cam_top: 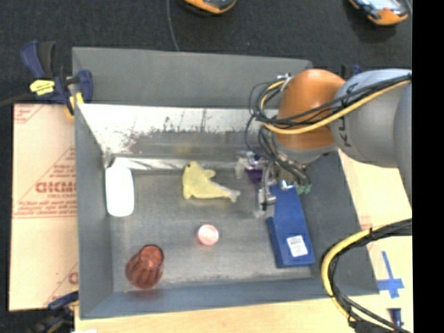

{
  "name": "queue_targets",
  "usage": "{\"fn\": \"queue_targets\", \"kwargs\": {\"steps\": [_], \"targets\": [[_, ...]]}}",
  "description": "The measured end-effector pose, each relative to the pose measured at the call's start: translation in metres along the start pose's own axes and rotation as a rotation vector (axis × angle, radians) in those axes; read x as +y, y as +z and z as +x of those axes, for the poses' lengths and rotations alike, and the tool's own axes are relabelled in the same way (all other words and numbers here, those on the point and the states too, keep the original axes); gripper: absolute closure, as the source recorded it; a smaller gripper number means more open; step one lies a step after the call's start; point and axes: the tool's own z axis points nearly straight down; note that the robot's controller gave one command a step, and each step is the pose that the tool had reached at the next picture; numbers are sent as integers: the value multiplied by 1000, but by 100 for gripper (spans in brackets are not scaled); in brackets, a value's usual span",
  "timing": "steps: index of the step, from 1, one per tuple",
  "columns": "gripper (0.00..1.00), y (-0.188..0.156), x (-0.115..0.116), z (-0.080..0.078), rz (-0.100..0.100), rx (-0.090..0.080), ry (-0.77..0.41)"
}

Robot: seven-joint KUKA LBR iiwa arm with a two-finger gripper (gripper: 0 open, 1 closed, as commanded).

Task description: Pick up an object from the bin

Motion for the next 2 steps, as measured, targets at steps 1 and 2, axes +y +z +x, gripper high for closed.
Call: {"fn": "queue_targets", "kwargs": {"steps": [1,2], "targets": [[0,15,-6,-6,2,-1,328],[100,29,80,-48,-1,-9,440]]}}
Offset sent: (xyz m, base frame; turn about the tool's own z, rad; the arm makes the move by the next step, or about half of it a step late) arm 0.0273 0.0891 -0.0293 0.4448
